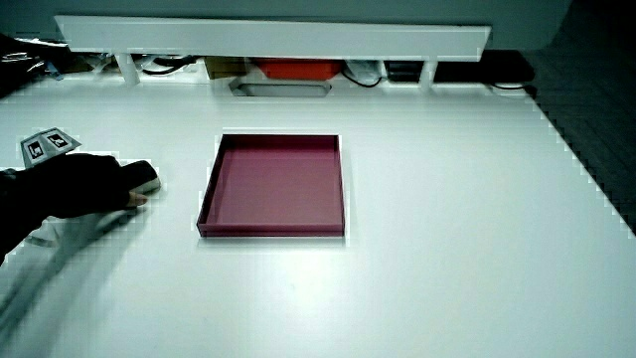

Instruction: Pick eraser

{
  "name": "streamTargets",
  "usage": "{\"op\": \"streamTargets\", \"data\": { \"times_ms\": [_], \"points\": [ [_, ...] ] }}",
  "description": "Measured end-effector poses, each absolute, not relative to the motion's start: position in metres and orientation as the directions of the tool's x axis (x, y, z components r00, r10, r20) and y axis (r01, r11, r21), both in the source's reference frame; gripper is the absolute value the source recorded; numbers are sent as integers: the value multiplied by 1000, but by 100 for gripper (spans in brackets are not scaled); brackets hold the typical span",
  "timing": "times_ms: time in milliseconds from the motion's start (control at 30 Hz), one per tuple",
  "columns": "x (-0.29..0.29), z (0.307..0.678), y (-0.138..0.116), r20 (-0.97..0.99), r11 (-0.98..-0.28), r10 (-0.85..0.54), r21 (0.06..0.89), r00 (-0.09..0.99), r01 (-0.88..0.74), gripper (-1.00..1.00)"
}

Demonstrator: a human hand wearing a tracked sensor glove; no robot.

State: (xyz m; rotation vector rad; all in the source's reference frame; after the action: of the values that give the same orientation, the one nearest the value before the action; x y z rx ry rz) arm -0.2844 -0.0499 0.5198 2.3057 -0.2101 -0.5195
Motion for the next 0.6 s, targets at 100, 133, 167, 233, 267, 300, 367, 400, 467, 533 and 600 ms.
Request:
{"op": "streamTargets", "data": {
  "times_ms": [100, 133, 167, 233, 267, 300, 367, 400, 467, 533, 600],
  "points": [
    [-284, 518, -51, -307, -730, -287, 684, 907, 0, 32],
    [-283, 515, -51, -310, -738, -284, 675, 907, 0, 36],
    [-285, 517, -51, -310, -743, -283, 670, 907, -3, 41],
    [-284, 516, -51, -311, -754, -275, 657, 910, -4, 50],
    [-283, 513, -51, -322, -761, -265, 649, 909, 7, 55],
    [-284, 514, -50, -324, -764, -266, 645, 908, 6, 59],
    [-284, 515, -50, -318, -769, -263, 639, 911, 1, 68],
    [-283, 513, -50, -324, -770, -263, 638, 909, 4, 73],
    [-282, 511, -50, -326, -773, -260, 634, 909, 7, 82],
    [-284, 513, -49, -330, -776, -261, 630, 907, 6, 91],
    [-284, 512, -48, -323, -781, -259, 625, 910, 0, 100]
  ]
}}
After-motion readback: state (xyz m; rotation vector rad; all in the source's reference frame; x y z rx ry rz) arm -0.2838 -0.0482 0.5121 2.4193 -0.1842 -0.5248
